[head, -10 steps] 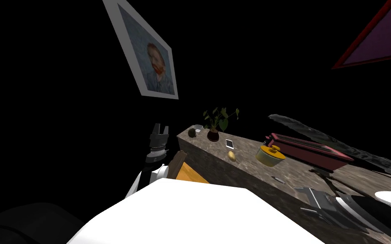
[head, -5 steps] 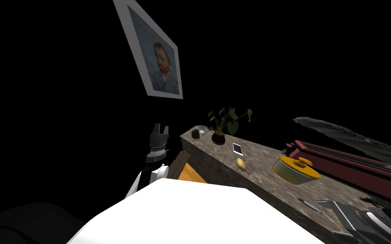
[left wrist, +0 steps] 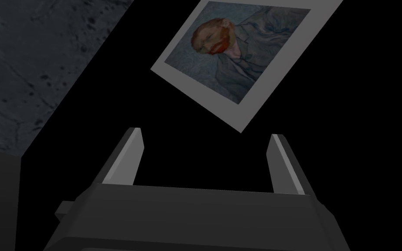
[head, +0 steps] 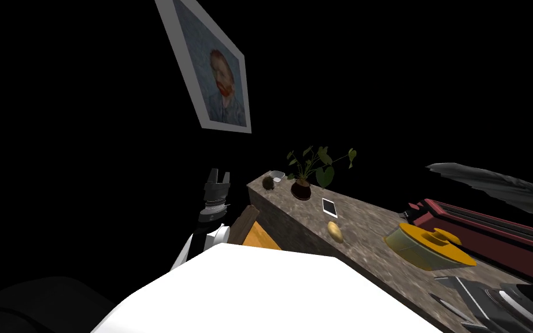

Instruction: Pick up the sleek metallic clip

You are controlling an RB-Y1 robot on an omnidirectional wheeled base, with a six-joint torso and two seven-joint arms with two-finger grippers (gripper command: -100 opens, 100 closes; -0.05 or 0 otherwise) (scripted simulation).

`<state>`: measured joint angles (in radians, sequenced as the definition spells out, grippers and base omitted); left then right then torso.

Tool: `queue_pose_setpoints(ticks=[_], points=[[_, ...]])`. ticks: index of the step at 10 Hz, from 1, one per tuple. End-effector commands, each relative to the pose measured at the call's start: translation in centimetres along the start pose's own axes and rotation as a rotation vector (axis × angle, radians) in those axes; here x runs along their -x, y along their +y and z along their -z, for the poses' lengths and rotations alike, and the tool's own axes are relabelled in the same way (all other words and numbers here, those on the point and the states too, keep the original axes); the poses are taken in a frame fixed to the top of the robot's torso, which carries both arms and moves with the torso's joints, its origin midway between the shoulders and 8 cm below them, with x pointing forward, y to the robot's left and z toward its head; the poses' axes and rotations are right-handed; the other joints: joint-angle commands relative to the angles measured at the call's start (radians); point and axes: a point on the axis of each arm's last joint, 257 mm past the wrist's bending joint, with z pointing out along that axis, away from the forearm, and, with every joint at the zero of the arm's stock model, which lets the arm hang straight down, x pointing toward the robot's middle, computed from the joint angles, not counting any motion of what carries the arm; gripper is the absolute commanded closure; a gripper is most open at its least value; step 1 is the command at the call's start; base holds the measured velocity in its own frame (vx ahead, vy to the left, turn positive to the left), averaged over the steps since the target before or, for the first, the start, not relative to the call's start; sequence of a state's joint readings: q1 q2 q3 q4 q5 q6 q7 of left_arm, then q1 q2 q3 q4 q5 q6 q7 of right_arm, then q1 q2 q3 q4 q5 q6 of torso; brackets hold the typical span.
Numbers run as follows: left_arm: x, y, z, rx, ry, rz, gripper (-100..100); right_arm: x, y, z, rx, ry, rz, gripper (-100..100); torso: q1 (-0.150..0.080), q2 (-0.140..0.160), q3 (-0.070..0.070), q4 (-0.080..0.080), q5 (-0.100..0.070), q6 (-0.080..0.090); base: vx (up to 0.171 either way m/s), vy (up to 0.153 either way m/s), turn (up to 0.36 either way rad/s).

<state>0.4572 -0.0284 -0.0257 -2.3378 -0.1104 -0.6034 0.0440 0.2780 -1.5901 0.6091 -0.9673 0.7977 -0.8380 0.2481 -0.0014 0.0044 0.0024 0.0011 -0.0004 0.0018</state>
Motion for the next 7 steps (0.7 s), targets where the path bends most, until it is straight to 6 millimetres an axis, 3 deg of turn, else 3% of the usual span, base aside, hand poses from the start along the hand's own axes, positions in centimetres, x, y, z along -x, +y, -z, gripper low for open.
queue_pose_setpoints(ticks=[1,7], points=[[0.0,0.0,0.0,0.000,0.000,0.000,0,0.7,0.2,-0.4,0.000,-0.002,-0.012,-100,0.000,0.000,0.000,0.000,0.000,0.000,-0.062,-0.065,0.038],[0.0,0.0,0.0,0.000,0.000,0.000,0,3.0,1.0,-1.4,-0.017,0.018,-0.040,-100,0.001,0.001,0.001,0.000,0.000,0.001,-0.046,-0.058,0.050]])
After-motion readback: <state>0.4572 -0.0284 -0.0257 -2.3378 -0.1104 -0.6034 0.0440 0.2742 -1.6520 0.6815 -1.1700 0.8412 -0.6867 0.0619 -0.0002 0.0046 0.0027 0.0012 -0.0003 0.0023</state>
